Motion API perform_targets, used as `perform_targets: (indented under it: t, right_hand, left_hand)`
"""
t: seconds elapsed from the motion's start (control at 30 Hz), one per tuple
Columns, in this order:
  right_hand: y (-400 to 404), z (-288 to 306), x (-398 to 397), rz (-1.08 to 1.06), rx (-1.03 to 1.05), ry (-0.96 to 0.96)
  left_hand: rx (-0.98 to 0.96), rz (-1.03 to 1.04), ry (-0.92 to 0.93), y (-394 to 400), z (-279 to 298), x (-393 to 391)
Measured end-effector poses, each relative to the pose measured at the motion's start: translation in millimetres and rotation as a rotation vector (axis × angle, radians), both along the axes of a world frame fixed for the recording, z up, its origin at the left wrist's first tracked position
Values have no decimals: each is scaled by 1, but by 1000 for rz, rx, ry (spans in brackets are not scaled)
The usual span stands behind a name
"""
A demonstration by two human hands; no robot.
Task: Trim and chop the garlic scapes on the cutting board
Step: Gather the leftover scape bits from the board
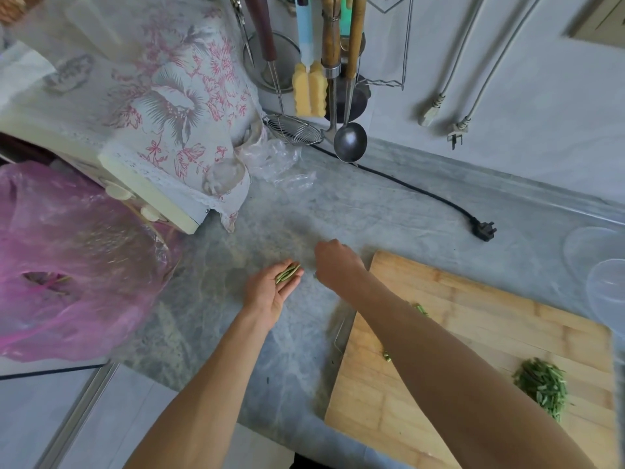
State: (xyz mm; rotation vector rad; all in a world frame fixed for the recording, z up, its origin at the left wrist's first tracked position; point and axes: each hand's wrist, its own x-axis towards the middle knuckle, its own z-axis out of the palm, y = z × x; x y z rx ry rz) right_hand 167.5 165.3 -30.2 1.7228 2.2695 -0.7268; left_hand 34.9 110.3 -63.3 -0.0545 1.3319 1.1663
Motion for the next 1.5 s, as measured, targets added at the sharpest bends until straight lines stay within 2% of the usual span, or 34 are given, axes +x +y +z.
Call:
perform_targets:
  t: [0.17, 0.4, 0.57, 0.7, 0.77, 0.9, 1.03, 1.13, 1.3, 1.5]
  right_hand:
    - [-13, 3, 2, 72, -55, 42]
    - [-29, 1, -2, 138, 44, -17]
    - [-27, 7, -10, 85, 40, -70]
    - [-23, 4, -13, -57, -18, -13]
    - [-20, 4, -7, -234, -56, 124]
    - [-42, 14, 8, -819, -332, 736]
    - [-80, 23, 21, -1105, -484, 1140]
    - [-107, 27, 29, -1235, -565, 1397]
    - [-171, 44, 49, -1290, -628, 1642]
    - [-258, 54, 84, -1202, -564, 1610]
  left_hand:
    - [0, 10, -8, 1, -3, -2]
    - [49, -57, -2, -5, -3, -4]
    - [30, -65, 18, -4, -2, -2]
    - [31, -52, 13, -1, -3, -3]
    - [35, -46, 16, 0, -4, -3]
    - [29, -47, 49, 0, -7, -2]
    - [55, -104, 79, -8, -7, 0]
    - [52, -174, 100, -27, -6, -2]
    - [138, -274, 108, -87, 22, -1]
    - [207, -420, 197, -172, 62, 11]
